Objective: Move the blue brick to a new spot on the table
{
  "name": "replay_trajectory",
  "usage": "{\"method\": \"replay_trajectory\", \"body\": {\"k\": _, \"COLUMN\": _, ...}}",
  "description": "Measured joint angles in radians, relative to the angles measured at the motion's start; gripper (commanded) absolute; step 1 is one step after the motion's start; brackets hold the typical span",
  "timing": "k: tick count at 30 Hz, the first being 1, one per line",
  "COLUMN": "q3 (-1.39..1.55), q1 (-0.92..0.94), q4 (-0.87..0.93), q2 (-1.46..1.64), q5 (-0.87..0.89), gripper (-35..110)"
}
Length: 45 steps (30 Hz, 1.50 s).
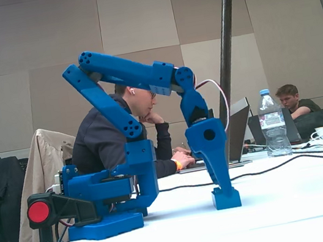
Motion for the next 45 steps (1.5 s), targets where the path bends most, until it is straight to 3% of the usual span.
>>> {"method": "replay_trajectory", "body": {"k": 5, "q3": -0.002, "q1": 0.005, "q4": -0.061, "q2": -0.100, "q5": 0.014, "gripper": 22}}
{"method": "replay_trajectory", "body": {"k": 12, "q3": -0.005, "q1": 0.025, "q4": -0.075, "q2": -0.095, "q5": 0.046, "gripper": 14}}
{"method": "replay_trajectory", "body": {"k": 25, "q3": -0.204, "q1": 0.189, "q4": 0.186, "q2": -0.011, "q5": 0.160, "gripper": 15}}
{"method": "replay_trajectory", "body": {"k": 30, "q3": -0.282, "q1": 0.400, "q4": 0.239, "q2": -0.011, "q5": 0.160, "gripper": 14}}
{"method": "replay_trajectory", "body": {"k": 36, "q3": -0.325, "q1": 0.795, "q4": 0.295, "q2": -0.046, "q5": 0.038, "gripper": 12}}
{"method": "replay_trajectory", "body": {"k": 45, "q3": -0.503, "q1": 1.290, "q4": 0.290, "q2": -0.387, "q5": -0.137, "gripper": 11}}
